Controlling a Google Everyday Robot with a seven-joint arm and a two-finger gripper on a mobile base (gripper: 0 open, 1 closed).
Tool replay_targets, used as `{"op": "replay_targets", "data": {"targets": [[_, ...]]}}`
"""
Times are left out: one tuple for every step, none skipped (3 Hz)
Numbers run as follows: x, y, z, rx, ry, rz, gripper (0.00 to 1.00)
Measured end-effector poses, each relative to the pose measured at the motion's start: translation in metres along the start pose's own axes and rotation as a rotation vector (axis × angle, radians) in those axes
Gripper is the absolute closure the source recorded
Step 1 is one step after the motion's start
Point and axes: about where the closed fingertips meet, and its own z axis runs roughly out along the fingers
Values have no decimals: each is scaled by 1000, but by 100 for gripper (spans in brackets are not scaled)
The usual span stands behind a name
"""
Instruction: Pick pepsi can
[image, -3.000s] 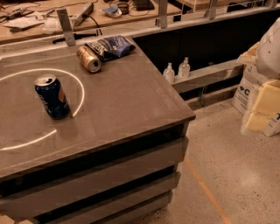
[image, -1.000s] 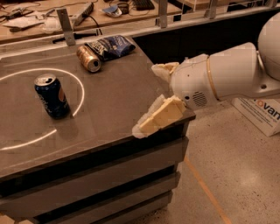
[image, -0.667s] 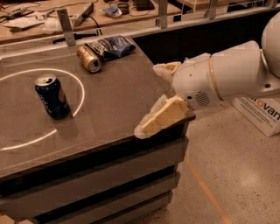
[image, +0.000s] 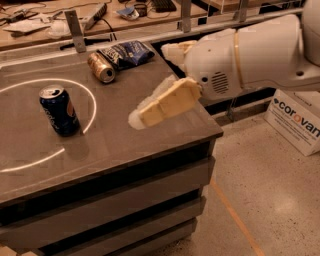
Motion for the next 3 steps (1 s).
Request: {"op": "replay_targets", "data": {"targets": [[-20,2,31,-77,-70,14,0],[56,14,91,-126,-89,43,0],[126,18,149,-126,-77,60,0]]}}
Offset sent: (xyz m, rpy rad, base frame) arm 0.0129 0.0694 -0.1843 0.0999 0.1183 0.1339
